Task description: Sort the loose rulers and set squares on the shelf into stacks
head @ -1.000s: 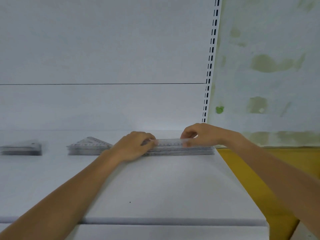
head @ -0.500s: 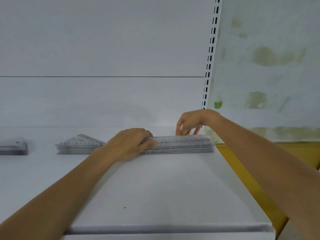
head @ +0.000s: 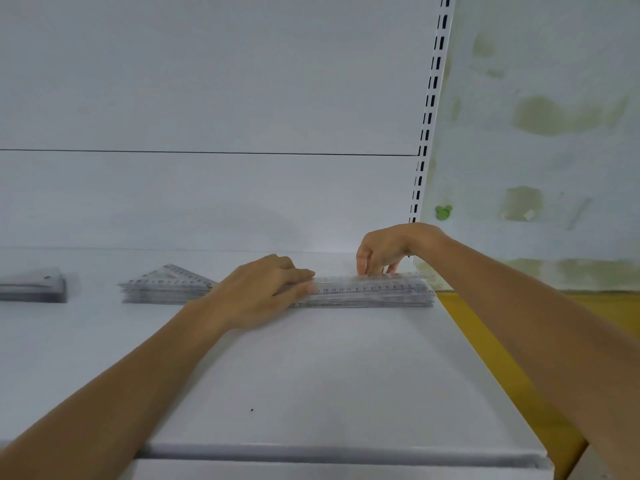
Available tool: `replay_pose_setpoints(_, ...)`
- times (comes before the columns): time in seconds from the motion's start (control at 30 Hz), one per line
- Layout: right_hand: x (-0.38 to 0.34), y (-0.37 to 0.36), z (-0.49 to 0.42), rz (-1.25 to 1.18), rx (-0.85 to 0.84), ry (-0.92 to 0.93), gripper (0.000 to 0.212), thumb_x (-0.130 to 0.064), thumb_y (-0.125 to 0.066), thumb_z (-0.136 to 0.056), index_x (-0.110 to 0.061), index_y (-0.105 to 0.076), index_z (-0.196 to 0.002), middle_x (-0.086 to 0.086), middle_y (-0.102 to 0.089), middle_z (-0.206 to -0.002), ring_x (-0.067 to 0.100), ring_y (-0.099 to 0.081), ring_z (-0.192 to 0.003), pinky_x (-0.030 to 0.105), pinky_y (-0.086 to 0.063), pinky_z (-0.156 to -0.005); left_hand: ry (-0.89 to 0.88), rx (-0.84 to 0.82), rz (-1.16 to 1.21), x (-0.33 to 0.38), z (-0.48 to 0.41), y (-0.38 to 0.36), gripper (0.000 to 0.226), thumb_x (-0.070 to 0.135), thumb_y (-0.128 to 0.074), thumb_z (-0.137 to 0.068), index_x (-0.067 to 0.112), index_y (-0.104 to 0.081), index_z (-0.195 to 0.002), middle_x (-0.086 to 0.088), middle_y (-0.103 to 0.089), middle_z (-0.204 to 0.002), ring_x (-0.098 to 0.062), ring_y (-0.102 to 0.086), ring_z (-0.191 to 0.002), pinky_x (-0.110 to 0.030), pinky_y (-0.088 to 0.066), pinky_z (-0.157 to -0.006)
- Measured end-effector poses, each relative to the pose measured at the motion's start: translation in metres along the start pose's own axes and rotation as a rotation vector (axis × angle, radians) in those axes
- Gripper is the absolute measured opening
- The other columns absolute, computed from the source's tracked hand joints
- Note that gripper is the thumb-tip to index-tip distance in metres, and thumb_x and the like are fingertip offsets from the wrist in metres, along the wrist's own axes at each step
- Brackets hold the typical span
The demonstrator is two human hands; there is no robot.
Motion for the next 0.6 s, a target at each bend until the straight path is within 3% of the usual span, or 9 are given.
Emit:
replay_pose_setpoints(0.1,0.001,-0.002,0.001,-0.033,0.003,0.007,0.018,-0.001,-0.057,-0.084,-0.011,-0.065,-0.096,-0.001,-0.064,-0.092,0.011,-0.06,-0.084,0.029,-0.053,-0.084,0.002,-0.004,-0.045,0.001,-0.001,-0.001,0.052,0.058,-0.028,-0.09,0.034,-0.043,-0.134,0.013,-0.051,-0.113,-0.008,-0.044,-0.109,-0.025,-0.033,-0.08)
replay_pose_setpoints(0.23,0.002,0.0,0.007,-0.096,0.035,0.055,0.01,-0.002,-0.057,-0.083,-0.007,-0.063,-0.09,-0.006,-0.063,-0.085,0.009,-0.06,-0.08,0.022,-0.052,-0.071,0.015,-0.004,-0.048,0.002,-0.001,0.0,0.047,0.055,-0.032,-0.091,0.034,-0.044,-0.132,0.012,-0.05,-0.106,-0.009,-0.046,-0.102,-0.026,-0.036,-0.08)
replay_pose_setpoints(0.3,0.002,0.004,0.011,-0.153,0.108,0.091,0.01,-0.001,-0.06,-0.082,-0.01,-0.058,-0.078,0.0,-0.065,-0.084,0.013,-0.063,-0.081,0.022,-0.051,-0.066,0.019,0.001,-0.06,0.003,0.0,0.0,0.046,0.054,-0.03,-0.092,0.033,-0.046,-0.13,0.01,-0.051,-0.106,-0.01,-0.047,-0.102,-0.027,-0.037,-0.079)
replay_pose_setpoints(0.37,0.004,0.008,0.013,-0.192,0.219,0.115,0.012,-0.001,-0.062,-0.081,-0.011,-0.056,-0.078,0.007,-0.068,-0.085,0.017,-0.065,-0.082,0.023,-0.052,-0.066,0.024,0.014,-0.088,0.004,0.0,0.0,0.046,0.053,-0.029,-0.093,0.032,-0.044,-0.131,0.009,-0.052,-0.106,-0.012,-0.047,-0.102,-0.026,-0.036,-0.077)
replay_pose_setpoints(0.5,0.001,0.021,0.027,-0.245,0.454,0.187,0.016,-0.005,-0.063,-0.08,-0.015,-0.059,-0.092,0.0,-0.063,-0.076,0.01,-0.058,-0.065,0.021,-0.048,-0.061,0.026,0.058,-0.211,0.007,-0.002,0.001,0.045,0.048,-0.029,-0.095,0.024,-0.045,-0.13,0.005,-0.055,-0.106,-0.017,-0.05,-0.1,-0.029,-0.04,-0.08)
replay_pose_setpoints(0.6,-0.007,0.028,0.039,-0.29,0.529,0.239,0.014,-0.007,-0.059,-0.081,-0.019,-0.062,-0.089,-0.004,-0.066,-0.07,0.003,-0.059,-0.062,0.017,-0.041,-0.061,0.043,0.112,-0.25,0.009,-0.001,0.005,0.051,0.051,-0.031,-0.094,0.023,-0.039,-0.135,0.004,-0.057,-0.11,-0.018,-0.049,-0.106,-0.03,-0.037,-0.087)
Point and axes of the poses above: each hand's wrist, its own z-axis away from the middle knuckle, its own y-axis out of the back of the hand, x = y × z, the point moved 5 cm from there along -z, towards the middle knuckle
